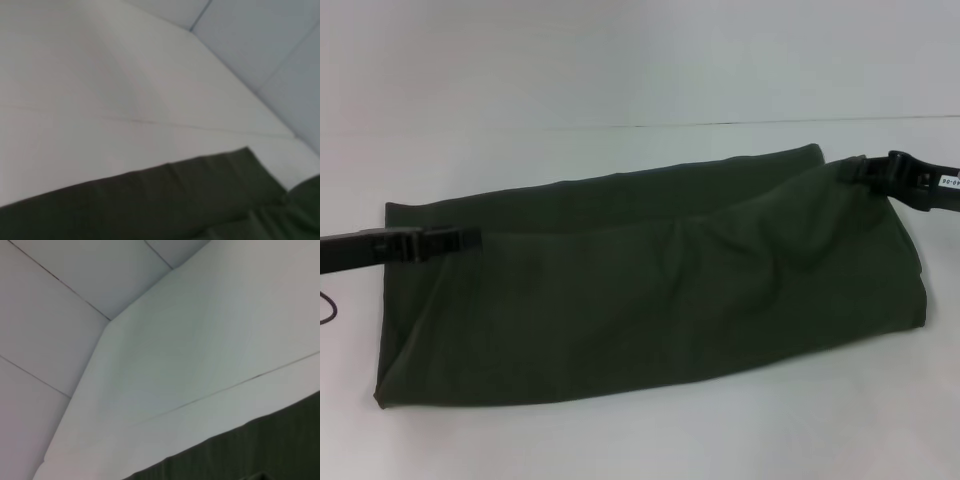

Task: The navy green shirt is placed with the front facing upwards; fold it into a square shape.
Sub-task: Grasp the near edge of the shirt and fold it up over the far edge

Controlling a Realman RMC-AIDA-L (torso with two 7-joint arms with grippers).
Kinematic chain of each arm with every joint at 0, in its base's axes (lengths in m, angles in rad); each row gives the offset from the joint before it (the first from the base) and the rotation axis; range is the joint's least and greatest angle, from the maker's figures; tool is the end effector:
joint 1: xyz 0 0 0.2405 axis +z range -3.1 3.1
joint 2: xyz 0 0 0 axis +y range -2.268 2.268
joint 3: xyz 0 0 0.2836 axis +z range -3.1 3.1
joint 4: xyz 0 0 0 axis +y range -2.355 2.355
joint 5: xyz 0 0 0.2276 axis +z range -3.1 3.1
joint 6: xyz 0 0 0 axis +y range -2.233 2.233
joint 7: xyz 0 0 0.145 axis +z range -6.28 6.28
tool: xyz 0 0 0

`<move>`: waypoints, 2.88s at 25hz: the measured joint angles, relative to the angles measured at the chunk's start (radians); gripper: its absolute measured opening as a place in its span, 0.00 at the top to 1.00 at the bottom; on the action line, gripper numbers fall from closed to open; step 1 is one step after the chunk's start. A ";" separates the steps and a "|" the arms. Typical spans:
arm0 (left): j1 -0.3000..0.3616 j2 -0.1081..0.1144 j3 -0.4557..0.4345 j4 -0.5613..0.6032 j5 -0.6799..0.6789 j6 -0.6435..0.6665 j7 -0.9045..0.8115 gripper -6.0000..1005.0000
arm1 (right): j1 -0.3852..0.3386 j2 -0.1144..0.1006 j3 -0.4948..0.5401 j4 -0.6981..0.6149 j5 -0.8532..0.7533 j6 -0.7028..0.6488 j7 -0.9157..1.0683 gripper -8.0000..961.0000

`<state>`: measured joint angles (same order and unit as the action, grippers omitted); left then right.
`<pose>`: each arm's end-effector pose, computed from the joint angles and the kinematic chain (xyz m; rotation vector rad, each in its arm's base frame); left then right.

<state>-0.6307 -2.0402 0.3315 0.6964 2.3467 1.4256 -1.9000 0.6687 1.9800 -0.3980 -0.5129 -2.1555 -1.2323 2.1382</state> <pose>-0.3314 0.3951 0.0365 -2.3055 -1.3232 -0.5773 0.3281 0.4276 0.0356 -2.0093 1.6348 0.8008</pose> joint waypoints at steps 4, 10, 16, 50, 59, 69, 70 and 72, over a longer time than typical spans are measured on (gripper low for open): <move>0.012 -0.014 0.053 0.006 0.006 -0.066 0.060 0.53 | -0.003 0.000 -0.002 0.010 0.000 -0.001 -0.009 0.93; 0.019 -0.029 0.087 0.009 0.004 -0.149 0.088 0.16 | -0.002 0.003 -0.006 0.011 0.001 -0.001 -0.013 0.93; 0.010 -0.042 0.108 0.000 0.008 -0.206 0.081 0.14 | -0.001 0.004 -0.012 0.011 0.001 -0.001 -0.014 0.93; 0.006 -0.073 0.240 -0.039 -0.001 -0.381 0.016 0.39 | 0.005 0.009 -0.013 0.011 0.000 0.015 -0.014 0.93; 0.005 -0.073 0.245 -0.041 -0.004 -0.370 0.017 0.79 | 0.007 0.012 -0.014 0.011 0.000 0.016 -0.014 0.93; 0.009 -0.073 0.241 -0.040 -0.024 -0.362 0.019 0.97 | 0.006 0.014 -0.015 0.011 0.000 0.017 -0.020 0.93; 0.010 -0.073 0.238 -0.038 -0.030 -0.355 0.019 0.97 | 0.006 0.014 -0.015 0.011 0.000 0.017 -0.021 0.93; 0.013 -0.068 0.215 -0.035 -0.054 -0.327 0.017 0.97 | 0.006 0.016 -0.012 0.011 0.002 0.017 -0.021 0.93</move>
<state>-0.6179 -2.1081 0.5469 0.6613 2.2926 1.0986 -1.8830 0.6743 1.9956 -0.4096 -0.5016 -2.1534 -1.2155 2.1168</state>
